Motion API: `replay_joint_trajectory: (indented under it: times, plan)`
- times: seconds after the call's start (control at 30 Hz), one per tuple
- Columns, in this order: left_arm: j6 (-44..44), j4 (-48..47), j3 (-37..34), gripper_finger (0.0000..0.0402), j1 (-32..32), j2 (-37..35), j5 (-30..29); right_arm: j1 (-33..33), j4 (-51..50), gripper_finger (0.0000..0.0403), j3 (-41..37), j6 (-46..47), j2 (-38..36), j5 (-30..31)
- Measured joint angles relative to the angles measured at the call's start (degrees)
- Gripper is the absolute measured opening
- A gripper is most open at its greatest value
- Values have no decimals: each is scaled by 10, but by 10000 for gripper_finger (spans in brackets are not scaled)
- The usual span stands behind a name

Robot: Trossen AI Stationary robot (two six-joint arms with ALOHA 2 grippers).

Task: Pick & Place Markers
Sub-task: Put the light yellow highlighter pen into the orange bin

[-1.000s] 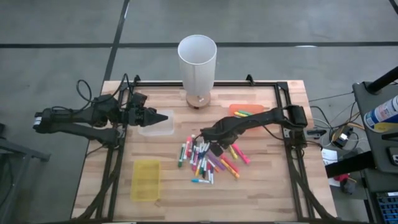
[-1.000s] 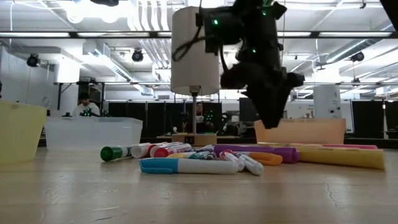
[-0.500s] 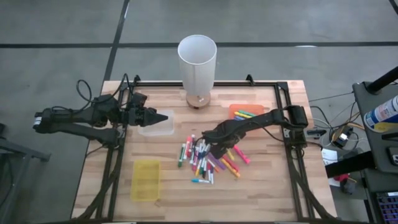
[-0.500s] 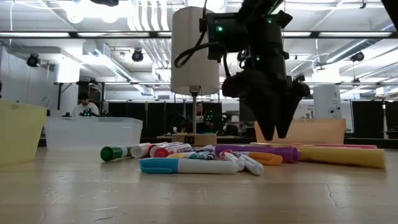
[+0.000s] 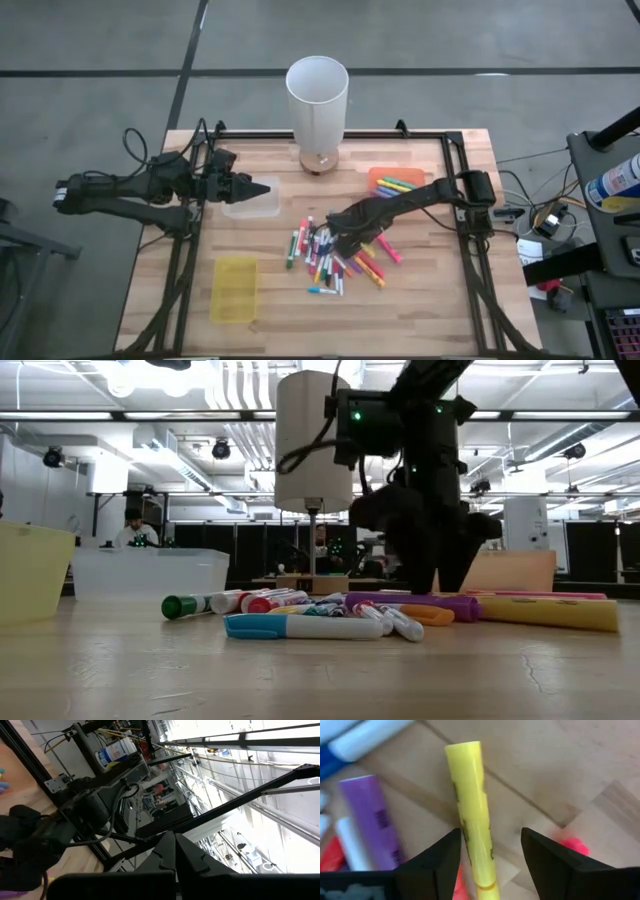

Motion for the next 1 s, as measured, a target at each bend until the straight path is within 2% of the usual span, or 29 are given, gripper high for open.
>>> replay_joint_trajectory:
  times: [0.2,0.47,0.73,0.83,1.0]
  plan:
    - [0,0,0,0,0,0,0,1,5,161,-15,-22,-1,2]
    - [0,0,0,0,0,0,0,-1,-16,52,-5,-79,0,-6]
    - [0,0,0,0,0,0,0,-3,-147,48,87,-146,-4,3]
    - [0,0,0,0,0,0,0,-3,-197,48,127,-166,-19,46]
    - [0,0,0,0,0,0,0,-21,-279,48,154,-187,-61,158]
